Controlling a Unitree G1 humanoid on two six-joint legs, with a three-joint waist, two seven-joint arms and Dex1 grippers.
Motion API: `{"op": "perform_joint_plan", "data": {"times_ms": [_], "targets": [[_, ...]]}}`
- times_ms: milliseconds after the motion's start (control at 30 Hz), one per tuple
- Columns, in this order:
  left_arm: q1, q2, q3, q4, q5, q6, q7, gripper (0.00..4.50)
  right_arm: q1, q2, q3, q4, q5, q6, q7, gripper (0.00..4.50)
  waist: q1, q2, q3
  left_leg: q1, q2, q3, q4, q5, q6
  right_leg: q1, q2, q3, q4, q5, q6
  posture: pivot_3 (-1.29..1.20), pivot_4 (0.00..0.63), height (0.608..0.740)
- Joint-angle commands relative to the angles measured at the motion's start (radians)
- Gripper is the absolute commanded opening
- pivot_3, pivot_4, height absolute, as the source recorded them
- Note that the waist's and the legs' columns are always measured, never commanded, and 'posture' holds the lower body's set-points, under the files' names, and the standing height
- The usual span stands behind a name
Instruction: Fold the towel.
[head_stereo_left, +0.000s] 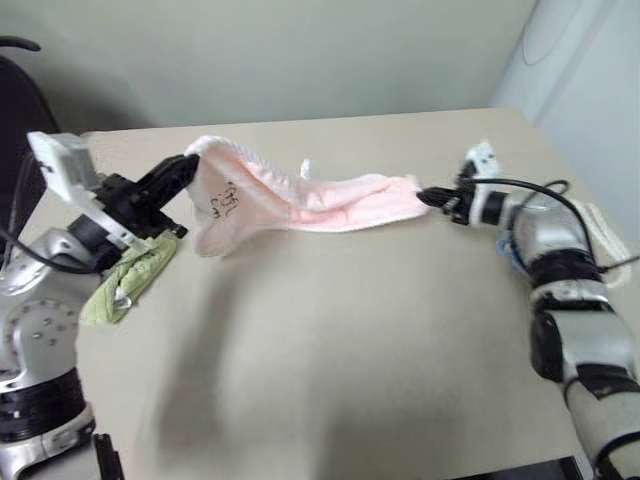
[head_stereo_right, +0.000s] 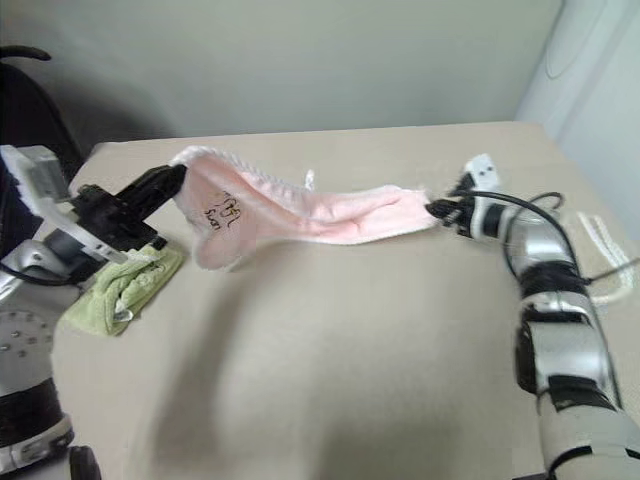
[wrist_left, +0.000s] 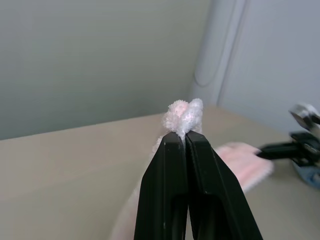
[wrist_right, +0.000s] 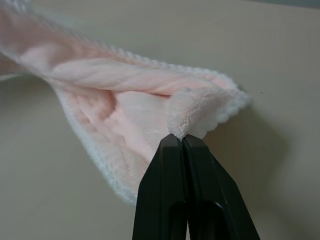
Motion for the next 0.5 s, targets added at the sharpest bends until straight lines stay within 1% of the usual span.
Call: {"op": "perform_joint_plan", "data": {"times_ms": [33,100,133,200,267,300,333,367,400,500], "targets": [[0.041,0.05,0.108,-0.09,-0.141,0.065,0.028,0.0,0.136,-0.119,-0.013,-0.292,0.111,0.15,0.146,0.02,0.001,0.0,0.0,0.0,0.0,0.0,-0.001,0.0,0.0,0.001,0.0,0.0,-0.002,0.0,0.0,0.0,0.15,0.74],[0.081,0.07,0.151,-0.115,-0.219,0.099,0.047,0.0,0.252,-0.204,-0.031,-0.438,0.176,0.224,0.219,0.02,0.005,0.0,0.0,0.0,0.0,0.0,-0.002,0.0,0.0,0.005,0.0,0.0,-0.008,0.0,0.0,0.0,0.15,0.74],[0.11,0.076,0.165,-0.136,-0.243,0.106,0.047,0.0,0.308,-0.244,-0.043,-0.505,0.217,0.263,0.253,0.02,0.006,0.0,0.0,0.001,-0.001,0.001,-0.002,0.0,-0.001,0.006,0.0,0.0,-0.009,0.0,0.0,0.0,0.15,0.74],[0.168,0.081,0.174,-0.174,-0.263,0.108,0.04,0.0,0.384,-0.292,-0.052,-0.592,0.27,0.315,0.281,0.02,0.005,-0.001,0.001,0.007,-0.001,0.001,-0.002,0.0,-0.002,0.012,0.0,0.002,-0.011,-0.001,0.001,0.0,0.15,0.74],[0.238,0.081,0.139,-0.213,-0.207,0.094,0.018,0.0,0.46,-0.315,-0.01,-0.643,0.223,0.264,0.25,0.02,0.005,-0.002,0.001,0.014,-0.004,0.0,-0.002,0.0,-0.001,0.019,0.0,0.005,-0.011,-0.002,0.003,0.0,0.15,0.74],[0.264,0.082,0.109,-0.223,-0.171,0.087,0.014,0.0,0.488,-0.319,0.026,-0.656,0.181,0.224,0.228,0.02,0.007,-0.003,0.002,0.021,-0.006,0.0,-0.004,-0.001,0.0,0.026,0.0,0.007,-0.012,-0.003,0.006,0.0,0.15,0.74],[0.284,0.083,0.079,-0.228,-0.138,0.08,0.013,0.0,0.5,-0.316,0.052,-0.654,0.15,0.203,0.201,0.02,0.012,-0.005,0.002,0.027,-0.007,-0.001,-0.005,-0.004,0.002,0.033,0.0,0.008,-0.013,-0.007,0.013,0.0,0.15,0.74],[0.299,0.079,0.054,-0.229,-0.114,0.074,0.012,0.0,0.498,-0.309,0.071,-0.64,0.131,0.201,0.176,0.02,0.016,-0.006,0.002,0.033,-0.009,-0.002,-0.008,-0.007,0.007,0.037,0.0,0.011,-0.014,-0.01,0.017,0.0,0.15,0.74],[0.307,0.073,0.038,-0.228,-0.103,0.07,0.01,0.0,0.493,-0.303,0.081,-0.628,0.121,0.198,0.159,0.02,0.019,-0.006,0.002,0.036,-0.011,-0.002,-0.01,-0.012,0.013,0.039,0.0,0.015,-0.014,-0.01,0.017,0.0,0.15,0.74],[0.332,0.06,-0.01,-0.243,-0.06,0.054,0.003,0.0,0.48,-0.299,0.085,-0.617,0.14,0.208,0.16,0.63,0.032,-0.006,0.002,0.037,-0.014,-0.002,-0.009,-0.014,0.012,0.038,-0.001,0.022,-0.012,-0.008,0.014,0.0,0.15,0.74]]}}
